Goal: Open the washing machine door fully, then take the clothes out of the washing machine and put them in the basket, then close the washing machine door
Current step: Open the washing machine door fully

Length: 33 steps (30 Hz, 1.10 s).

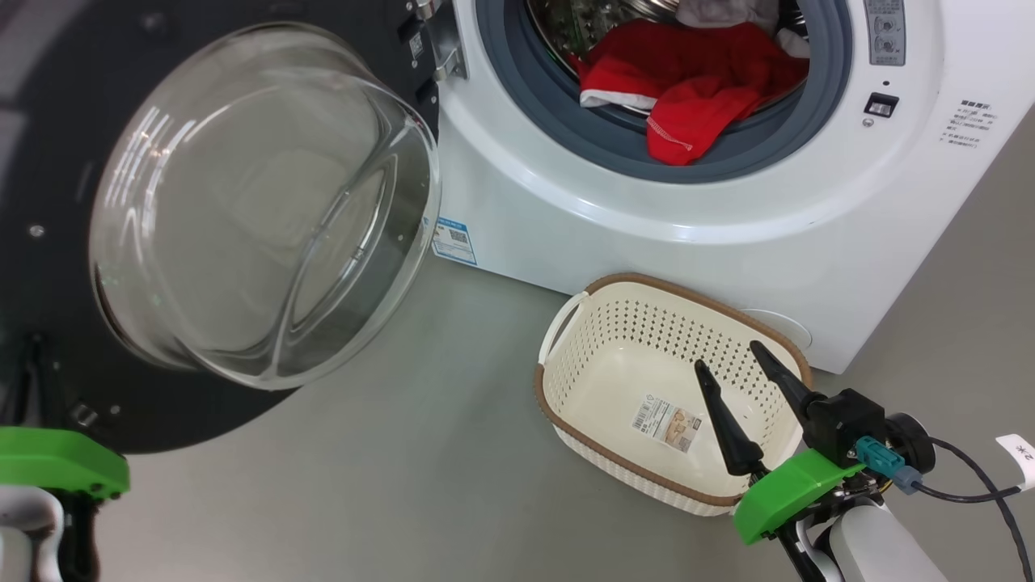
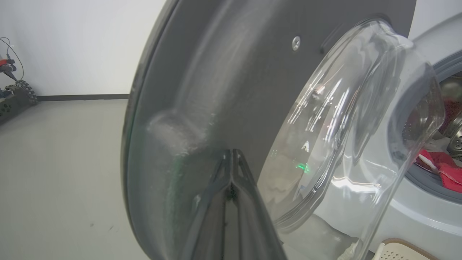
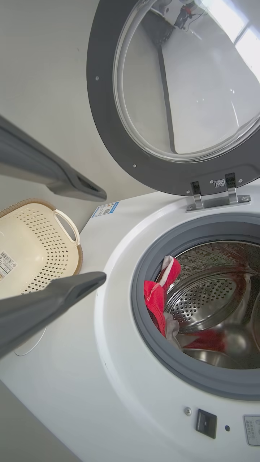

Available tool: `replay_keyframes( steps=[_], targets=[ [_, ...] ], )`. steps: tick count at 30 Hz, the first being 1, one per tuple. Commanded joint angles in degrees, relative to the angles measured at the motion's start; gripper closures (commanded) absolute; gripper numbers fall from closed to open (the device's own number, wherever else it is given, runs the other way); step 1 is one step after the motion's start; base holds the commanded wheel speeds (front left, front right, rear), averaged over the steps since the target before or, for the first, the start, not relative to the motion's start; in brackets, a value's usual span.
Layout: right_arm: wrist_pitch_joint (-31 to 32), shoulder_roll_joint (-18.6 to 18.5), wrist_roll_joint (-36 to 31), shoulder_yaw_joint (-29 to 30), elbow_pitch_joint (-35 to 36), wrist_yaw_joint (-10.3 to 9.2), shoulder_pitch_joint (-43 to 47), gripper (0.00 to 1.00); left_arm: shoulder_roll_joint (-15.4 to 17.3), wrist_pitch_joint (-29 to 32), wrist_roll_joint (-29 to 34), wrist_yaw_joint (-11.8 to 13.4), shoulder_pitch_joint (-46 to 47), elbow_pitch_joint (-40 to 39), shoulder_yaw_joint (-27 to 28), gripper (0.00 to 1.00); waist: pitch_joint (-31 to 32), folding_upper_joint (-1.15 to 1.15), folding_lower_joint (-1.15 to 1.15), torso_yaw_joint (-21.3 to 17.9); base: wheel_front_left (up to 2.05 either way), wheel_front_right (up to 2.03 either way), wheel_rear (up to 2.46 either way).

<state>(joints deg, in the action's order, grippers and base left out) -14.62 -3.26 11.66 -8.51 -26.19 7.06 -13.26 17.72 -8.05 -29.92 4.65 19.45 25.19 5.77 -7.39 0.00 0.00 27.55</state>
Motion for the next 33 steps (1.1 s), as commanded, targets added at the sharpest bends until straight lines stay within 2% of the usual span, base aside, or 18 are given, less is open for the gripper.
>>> replay_keyframes(
  steps=[1, 19, 24, 27, 28, 29, 30, 31, 33],
  targets=[
    [-0.4, 0.3, -0.7, -1.4, 1.2, 0.43, -0.8, 0.00, 3.9, -0.7, -0.3, 0.0, 2.9, -0.3, 3.1, 1.00, -0.2, 0.00, 0.00, 0.0, 0.00, 0.00, 0.00],
    [-0.4, -0.3, -1.2, -2.0, 0.5, 0.43, -2.8, 0.00, 7.6, -5.2, -0.9, -4.3, 14.5, 16.3, 2.9, 1.00, -2.7, 0.00, 0.00, -0.7, 0.00, 0.00, 0.00],
    [-0.4, -0.1, -0.9, -1.9, 0.4, 0.43, -2.9, 0.00, 7.8, -5.9, -0.1, -4.3, 15.1, 17.1, 2.3, 1.00, -2.1, 0.00, 0.00, -1.4, 0.00, 0.00, 0.00],
    [-0.4, 0.1, -0.3, -1.7, 0.6, 0.43, -2.7, 0.00, 7.4, -6.2, 0.5, -3.4, 13.3, 14.7, 2.1, 1.00, -1.2, 0.00, 0.00, -2.1, 0.00, 0.00, 0.00],
    [-0.4, 0.1, -0.2, -1.7, 0.7, 0.43, -2.7, 0.00, 7.4, -6.2, 0.6, -3.2, 12.7, 13.5, 2.0, 0.83, -1.1, 0.00, 0.00, -2.4, 0.00, 0.00, 0.00],
    [-0.4, 0.2, -0.1, -1.6, 0.9, 0.43, -2.6, 0.00, 7.3, -6.3, 0.7, -2.8, 12.0, 11.9, 2.1, 0.60, -0.9, 0.00, 0.00, -2.6, 0.00, 0.00, 0.00],
    [-0.4, 0.2, 0.0, -1.5, 1.0, 0.43, -2.5, 0.00, 7.4, -6.3, 1.1, -2.4, 11.2, 9.9, 2.0, 0.20, -0.7, 0.00, 0.00, -2.9, 0.00, 0.00, 0.00],
    [-0.4, 0.2, 0.1, -1.3, 1.1, 0.43, -2.5, 0.00, 7.3, -6.3, 1.5, -1.8, 10.3, 7.7, 1.9, 0.00, -0.5, 0.00, 0.00, -3.2, 0.00, 0.00, 0.00],
    [-0.4, 0.3, 0.3, -0.9, 1.4, 0.43, -2.4, 0.00, 7.5, -6.0, 3.2, 0.6, 8.1, 2.2, 1.4, 0.00, -0.1, 0.00, 0.00, -4.0, 0.00, 0.00, 0.00]
  ],
)
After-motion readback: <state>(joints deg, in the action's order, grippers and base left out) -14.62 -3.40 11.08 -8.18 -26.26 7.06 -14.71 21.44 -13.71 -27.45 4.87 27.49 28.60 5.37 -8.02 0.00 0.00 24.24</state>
